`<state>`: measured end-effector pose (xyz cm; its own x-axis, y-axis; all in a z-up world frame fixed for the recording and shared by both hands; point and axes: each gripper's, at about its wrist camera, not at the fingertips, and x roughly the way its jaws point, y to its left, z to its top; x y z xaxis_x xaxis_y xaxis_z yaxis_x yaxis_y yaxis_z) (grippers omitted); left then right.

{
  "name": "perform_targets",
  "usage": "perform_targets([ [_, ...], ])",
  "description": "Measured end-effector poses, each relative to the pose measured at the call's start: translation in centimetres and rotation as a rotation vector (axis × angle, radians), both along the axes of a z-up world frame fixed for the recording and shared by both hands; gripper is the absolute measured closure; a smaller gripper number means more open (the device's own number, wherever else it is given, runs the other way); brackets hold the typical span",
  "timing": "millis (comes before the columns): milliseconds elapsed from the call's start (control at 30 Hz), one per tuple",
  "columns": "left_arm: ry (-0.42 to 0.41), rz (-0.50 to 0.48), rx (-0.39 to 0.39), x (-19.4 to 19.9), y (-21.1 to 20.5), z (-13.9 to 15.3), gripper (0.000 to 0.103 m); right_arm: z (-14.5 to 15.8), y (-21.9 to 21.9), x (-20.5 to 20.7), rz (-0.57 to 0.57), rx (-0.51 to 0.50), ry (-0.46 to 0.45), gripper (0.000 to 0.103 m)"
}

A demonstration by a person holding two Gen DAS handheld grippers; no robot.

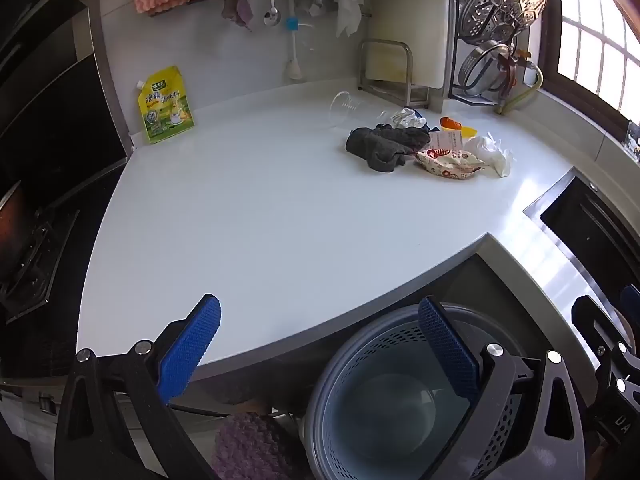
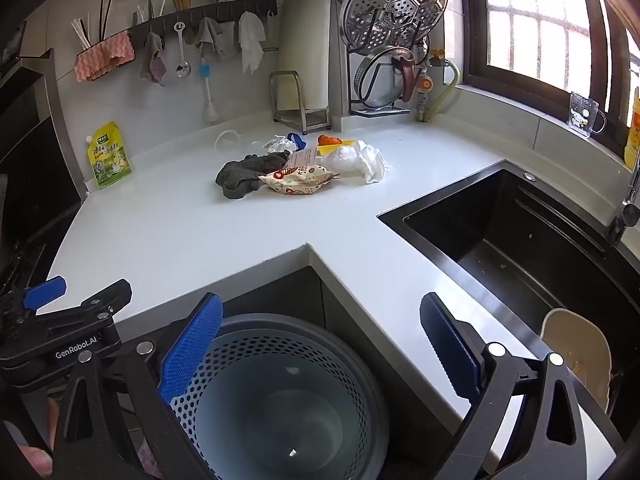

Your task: Collect trash

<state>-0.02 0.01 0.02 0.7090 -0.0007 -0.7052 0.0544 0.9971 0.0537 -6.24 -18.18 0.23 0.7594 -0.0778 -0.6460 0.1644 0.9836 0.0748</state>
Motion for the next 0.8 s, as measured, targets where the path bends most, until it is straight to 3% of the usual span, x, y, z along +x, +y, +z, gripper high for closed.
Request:
perform_targets([
  [800, -0.006, 0.012, -0.011, -0.02, 0.79, 0.75, 0.006, 0.43, 0.18, 0.06, 0.005, -0.009, -0.003, 0.008],
])
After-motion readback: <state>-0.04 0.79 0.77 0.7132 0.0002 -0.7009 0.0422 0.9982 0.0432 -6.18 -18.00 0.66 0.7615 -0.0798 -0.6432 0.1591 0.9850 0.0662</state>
